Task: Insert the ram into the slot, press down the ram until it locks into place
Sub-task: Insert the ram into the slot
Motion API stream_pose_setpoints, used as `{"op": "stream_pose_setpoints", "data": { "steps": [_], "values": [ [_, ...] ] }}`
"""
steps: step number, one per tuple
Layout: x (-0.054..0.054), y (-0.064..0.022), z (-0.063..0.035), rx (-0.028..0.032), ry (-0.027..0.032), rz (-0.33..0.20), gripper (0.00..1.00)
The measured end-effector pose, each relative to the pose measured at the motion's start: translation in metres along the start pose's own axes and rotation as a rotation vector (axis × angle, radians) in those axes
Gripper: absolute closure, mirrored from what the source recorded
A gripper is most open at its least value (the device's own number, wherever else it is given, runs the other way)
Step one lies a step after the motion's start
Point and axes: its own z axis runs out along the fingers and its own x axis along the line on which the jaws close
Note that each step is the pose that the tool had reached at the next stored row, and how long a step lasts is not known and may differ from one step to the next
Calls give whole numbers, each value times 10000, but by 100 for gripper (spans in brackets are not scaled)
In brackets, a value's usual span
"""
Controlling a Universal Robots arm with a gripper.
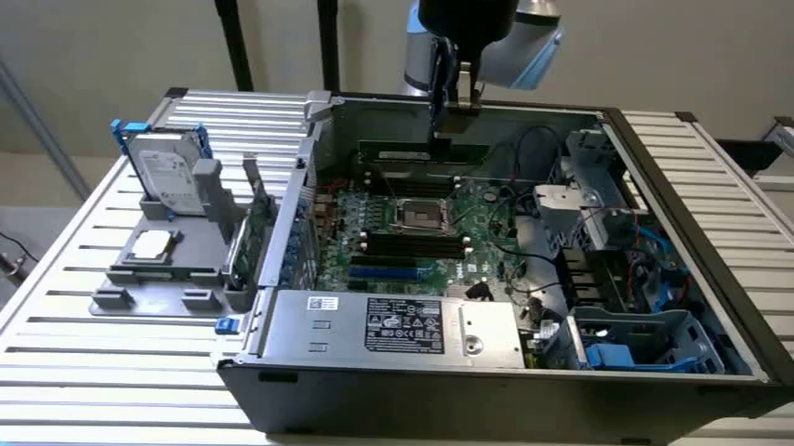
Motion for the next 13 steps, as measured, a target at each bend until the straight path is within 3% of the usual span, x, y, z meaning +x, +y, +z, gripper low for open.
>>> {"op": "stream_pose_setpoints", "data": {
  "steps": [13],
  "values": [
    [-1,-6,26,-1,2,0,87]
  ]
}}
